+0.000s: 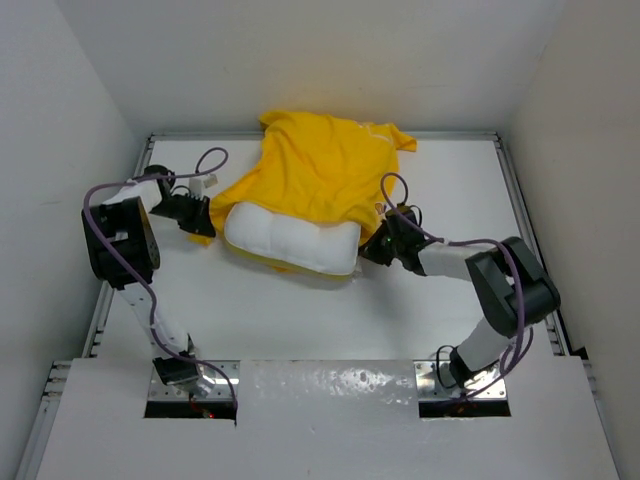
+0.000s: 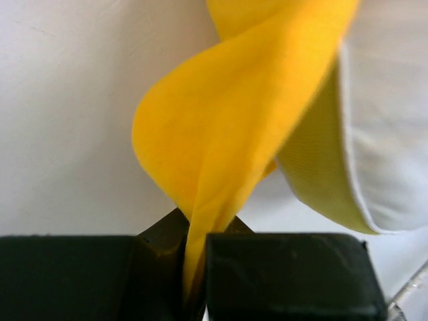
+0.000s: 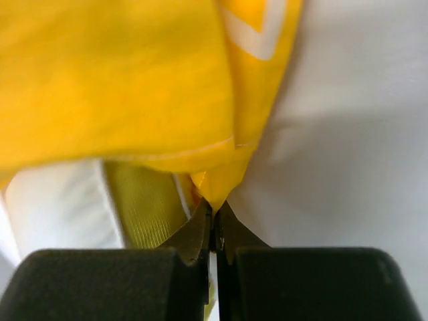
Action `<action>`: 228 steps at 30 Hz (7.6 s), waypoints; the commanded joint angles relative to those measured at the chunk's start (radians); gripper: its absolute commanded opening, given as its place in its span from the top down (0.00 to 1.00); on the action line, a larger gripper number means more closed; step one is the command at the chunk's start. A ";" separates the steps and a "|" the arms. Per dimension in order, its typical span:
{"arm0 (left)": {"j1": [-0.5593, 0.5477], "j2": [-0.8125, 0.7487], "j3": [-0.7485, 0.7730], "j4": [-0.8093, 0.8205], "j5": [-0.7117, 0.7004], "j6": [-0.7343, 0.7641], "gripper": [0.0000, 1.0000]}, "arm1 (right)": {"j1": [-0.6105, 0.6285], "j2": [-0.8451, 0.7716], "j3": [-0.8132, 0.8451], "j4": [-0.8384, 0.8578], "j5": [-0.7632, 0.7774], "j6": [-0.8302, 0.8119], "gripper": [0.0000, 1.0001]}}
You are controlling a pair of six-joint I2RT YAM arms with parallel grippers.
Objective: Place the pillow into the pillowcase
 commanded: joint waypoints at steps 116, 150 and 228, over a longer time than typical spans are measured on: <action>-0.102 -0.688 0.134 -0.529 0.058 0.376 0.01 | -0.076 -0.998 0.215 -0.659 0.032 -0.656 0.01; -0.714 -0.409 -0.107 0.104 -0.577 0.535 0.00 | -0.094 0.292 1.030 -0.616 0.049 -0.611 0.05; -0.525 -0.300 0.252 0.189 -0.430 -1.033 1.00 | 0.262 -0.048 0.463 -0.231 0.036 -0.376 0.55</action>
